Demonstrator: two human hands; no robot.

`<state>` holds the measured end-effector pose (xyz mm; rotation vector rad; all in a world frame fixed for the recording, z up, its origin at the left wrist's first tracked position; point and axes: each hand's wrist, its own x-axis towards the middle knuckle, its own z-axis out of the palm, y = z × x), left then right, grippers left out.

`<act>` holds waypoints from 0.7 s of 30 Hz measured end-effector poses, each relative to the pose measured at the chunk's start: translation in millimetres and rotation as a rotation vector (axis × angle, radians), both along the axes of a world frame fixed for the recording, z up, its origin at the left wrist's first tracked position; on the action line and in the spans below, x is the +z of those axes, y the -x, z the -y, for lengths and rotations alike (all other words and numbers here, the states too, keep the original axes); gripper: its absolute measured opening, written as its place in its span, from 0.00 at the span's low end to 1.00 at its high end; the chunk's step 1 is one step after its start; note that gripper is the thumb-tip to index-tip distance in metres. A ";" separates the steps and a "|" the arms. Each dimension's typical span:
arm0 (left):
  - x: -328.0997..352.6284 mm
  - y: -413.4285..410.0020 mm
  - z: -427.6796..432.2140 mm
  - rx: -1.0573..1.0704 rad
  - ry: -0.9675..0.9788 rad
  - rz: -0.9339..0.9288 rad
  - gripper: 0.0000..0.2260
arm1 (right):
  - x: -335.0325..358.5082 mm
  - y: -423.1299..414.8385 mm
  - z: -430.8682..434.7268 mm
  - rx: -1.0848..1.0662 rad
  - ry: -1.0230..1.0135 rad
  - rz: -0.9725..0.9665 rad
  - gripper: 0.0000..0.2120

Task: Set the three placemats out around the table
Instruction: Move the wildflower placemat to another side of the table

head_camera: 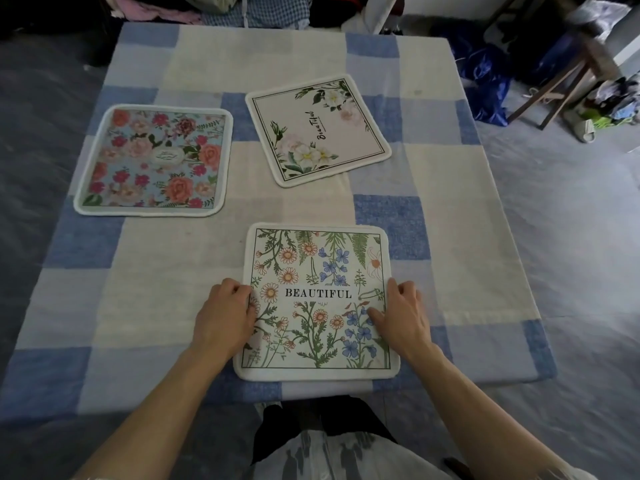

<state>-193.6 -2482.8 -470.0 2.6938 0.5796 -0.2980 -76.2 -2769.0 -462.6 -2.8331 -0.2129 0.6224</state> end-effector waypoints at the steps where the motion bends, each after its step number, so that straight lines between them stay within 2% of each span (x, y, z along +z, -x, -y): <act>1: -0.1 -0.3 -0.3 -0.007 -0.001 -0.006 0.13 | 0.3 0.9 0.0 0.002 0.003 0.000 0.23; 6: -3.4 0.9 0.1 0.004 0.048 0.021 0.14 | -1.2 5.4 -1.1 -0.029 -0.038 -0.001 0.20; 12: -1.3 -3.4 2.2 0.208 0.243 0.158 0.09 | -6.4 -0.1 -0.7 -0.224 -0.152 0.031 0.05; 16: 0.0 -4.3 0.8 0.420 0.356 0.225 0.08 | -6.0 -6.8 3.2 -0.351 -0.202 0.032 0.08; 21: 4.8 -5.2 0.9 0.438 0.348 0.254 0.08 | -4.8 -7.3 2.5 -0.370 -0.268 0.099 0.07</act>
